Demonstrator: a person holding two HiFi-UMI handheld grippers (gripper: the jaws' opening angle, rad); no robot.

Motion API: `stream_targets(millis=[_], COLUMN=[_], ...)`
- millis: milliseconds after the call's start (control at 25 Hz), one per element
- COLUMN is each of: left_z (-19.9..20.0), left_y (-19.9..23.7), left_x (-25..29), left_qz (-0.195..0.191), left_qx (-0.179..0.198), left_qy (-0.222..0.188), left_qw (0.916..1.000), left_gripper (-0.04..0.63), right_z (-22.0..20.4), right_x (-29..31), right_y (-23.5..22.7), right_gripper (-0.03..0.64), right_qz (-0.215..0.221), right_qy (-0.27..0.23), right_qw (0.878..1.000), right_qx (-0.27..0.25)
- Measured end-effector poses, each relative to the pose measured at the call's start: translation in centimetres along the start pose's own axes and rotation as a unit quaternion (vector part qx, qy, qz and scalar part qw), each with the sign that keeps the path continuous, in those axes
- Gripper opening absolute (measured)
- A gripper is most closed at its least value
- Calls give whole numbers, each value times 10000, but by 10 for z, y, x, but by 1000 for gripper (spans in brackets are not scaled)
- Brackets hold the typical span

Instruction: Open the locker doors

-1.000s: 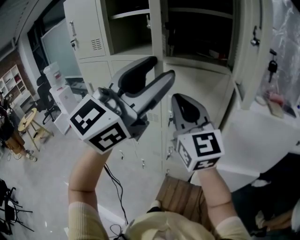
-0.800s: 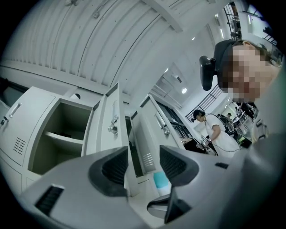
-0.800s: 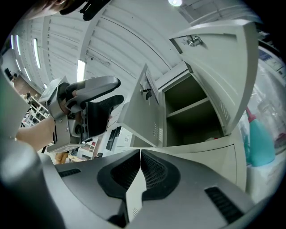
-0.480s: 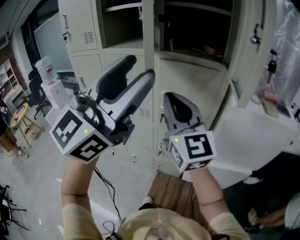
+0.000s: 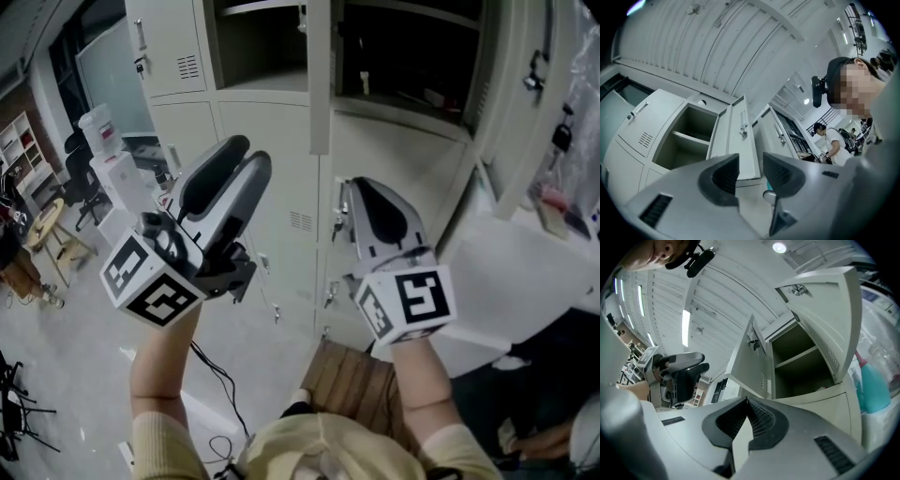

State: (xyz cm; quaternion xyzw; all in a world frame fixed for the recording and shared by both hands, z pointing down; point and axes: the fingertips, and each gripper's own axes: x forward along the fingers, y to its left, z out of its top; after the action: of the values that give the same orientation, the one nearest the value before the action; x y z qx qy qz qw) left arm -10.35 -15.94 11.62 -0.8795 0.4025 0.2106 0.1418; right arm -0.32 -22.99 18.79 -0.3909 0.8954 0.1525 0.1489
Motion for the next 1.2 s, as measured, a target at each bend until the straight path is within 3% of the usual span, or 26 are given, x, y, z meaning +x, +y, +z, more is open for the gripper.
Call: stream_targets(millis=[120, 360, 720, 1040, 1200], left_z=[-5, -24, -43, -40, -42], left_y=[10, 34, 53, 60, 62], left_x=[-10, -28, -71, -102, -112], left_qz=[178, 702, 1639, 2418, 2624], left_qx=[-94, -126, -66, 629, 711], left_qy=[61, 296, 715, 921, 1002], left_qw=[9998, 9970, 9839, 9639, 9571], left_gripper=[92, 40, 37, 37, 37], right_z=[4, 4, 7, -3, -4], right_x=[1, 2, -11, -15, -16], right_y=[1, -2, -1, -3, -7], right_gripper=[3, 3, 2, 2, 2], right_qz=[33, 63, 181, 161, 110], right_qy=[-55, -57, -106, 1, 0], right_qw=[10000, 10000, 9992, 9984, 9979], right_qx=[-20, 37, 332, 534, 638])
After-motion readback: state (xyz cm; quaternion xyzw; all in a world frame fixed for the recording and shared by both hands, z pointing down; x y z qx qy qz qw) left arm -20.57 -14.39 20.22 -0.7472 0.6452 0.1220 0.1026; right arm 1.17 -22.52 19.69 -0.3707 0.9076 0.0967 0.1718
